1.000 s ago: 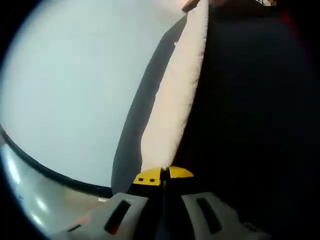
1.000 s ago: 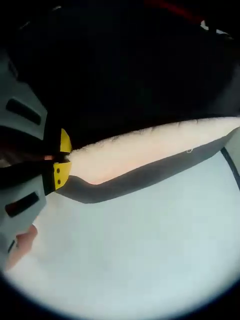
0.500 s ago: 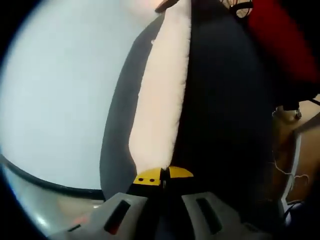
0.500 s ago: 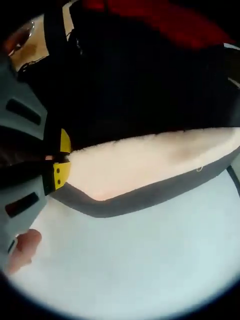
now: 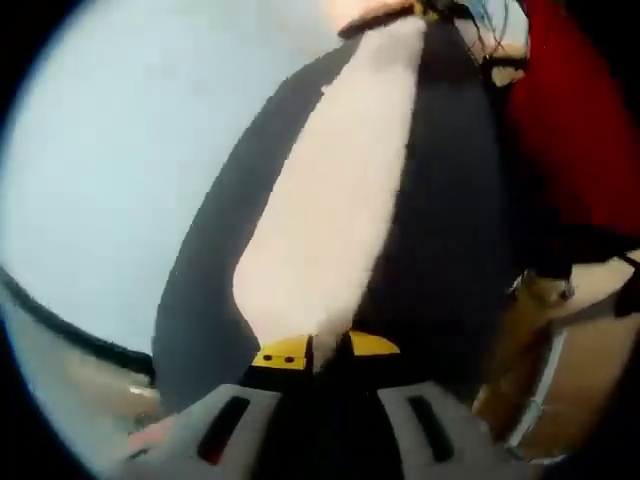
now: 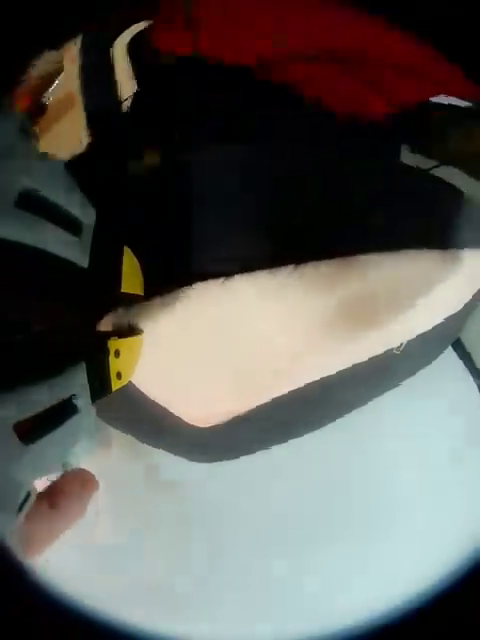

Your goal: Fold the towel on the table until its edges align and the towel forms a compact rectangular stack.

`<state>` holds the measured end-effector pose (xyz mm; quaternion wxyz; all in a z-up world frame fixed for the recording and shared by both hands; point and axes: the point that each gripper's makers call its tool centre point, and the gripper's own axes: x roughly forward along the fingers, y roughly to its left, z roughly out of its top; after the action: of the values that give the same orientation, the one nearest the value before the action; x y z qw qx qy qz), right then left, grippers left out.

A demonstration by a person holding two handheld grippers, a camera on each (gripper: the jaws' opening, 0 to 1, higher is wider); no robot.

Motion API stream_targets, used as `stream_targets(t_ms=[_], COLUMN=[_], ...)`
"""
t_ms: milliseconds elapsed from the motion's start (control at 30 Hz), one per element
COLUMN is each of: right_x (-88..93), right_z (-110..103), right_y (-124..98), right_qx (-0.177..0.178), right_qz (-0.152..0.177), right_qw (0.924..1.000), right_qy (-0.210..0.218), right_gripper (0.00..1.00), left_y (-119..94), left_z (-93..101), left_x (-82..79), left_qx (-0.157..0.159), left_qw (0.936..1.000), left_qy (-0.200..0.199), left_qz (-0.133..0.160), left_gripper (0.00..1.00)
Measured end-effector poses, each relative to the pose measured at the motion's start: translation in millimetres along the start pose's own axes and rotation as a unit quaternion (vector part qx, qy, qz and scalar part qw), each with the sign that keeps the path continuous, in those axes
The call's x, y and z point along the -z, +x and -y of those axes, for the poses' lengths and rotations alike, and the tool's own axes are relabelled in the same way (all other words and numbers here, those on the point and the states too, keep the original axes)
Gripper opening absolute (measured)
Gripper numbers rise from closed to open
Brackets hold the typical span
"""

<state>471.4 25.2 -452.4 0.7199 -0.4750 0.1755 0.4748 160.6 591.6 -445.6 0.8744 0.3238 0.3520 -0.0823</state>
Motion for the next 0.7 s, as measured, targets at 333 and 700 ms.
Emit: stream_targets(t_ms=[333,700], right_x=[-46.9,-6.1], right_z=[92,18], right_y=[-43,-26], right_qx=[0.08,0.099], right_qz=[0.151,0.08], right_qw=[0.8858,0.8327], right_qy=[0.431,0.539], right_gripper=[0.15,0.28], left_y=[-29,-13], left_z=[-61.0,-51.1], left_x=[1.1,-5.8], left_qx=[-0.037,-0.015], left_qw=[0.9308,0.9341], left_qy=[-0.344,-0.34], left_qz=[0.118,0.108], left_gripper=[0.21,0.22])
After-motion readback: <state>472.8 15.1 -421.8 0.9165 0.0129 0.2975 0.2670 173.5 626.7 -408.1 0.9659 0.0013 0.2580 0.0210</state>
